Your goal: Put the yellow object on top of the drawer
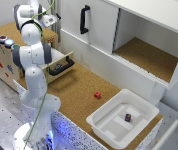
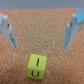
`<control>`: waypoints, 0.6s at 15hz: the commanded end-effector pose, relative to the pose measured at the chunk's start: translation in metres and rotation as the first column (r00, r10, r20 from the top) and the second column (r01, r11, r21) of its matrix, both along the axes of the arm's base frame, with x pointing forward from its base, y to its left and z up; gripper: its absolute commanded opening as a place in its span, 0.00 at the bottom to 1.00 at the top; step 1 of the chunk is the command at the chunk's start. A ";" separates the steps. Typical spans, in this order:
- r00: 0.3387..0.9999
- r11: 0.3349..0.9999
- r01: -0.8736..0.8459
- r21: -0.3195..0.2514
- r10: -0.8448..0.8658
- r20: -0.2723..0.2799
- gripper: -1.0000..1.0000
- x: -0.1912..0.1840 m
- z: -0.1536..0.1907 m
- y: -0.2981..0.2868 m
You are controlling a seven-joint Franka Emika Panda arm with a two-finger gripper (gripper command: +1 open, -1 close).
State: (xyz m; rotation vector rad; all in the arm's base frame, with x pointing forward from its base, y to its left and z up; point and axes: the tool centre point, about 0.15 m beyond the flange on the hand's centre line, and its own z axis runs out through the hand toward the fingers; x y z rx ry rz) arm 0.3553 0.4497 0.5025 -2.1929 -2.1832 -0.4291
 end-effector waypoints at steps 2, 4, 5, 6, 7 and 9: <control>0.994 0.994 -0.107 -0.027 0.106 -0.039 1.00 -0.012 0.020 -0.010; 0.995 0.996 -0.090 -0.011 0.090 -0.034 1.00 -0.015 0.019 -0.023; 0.997 0.997 -0.074 0.009 0.074 -0.029 1.00 -0.018 0.019 -0.034; 0.998 0.998 -0.061 0.017 0.061 -0.025 1.00 -0.023 0.017 -0.047; 0.999 0.998 -0.048 0.031 0.049 -0.019 1.00 -0.027 0.016 -0.059; 1.000 0.999 -0.017 0.036 0.017 -0.004 1.00 -0.035 0.014 -0.080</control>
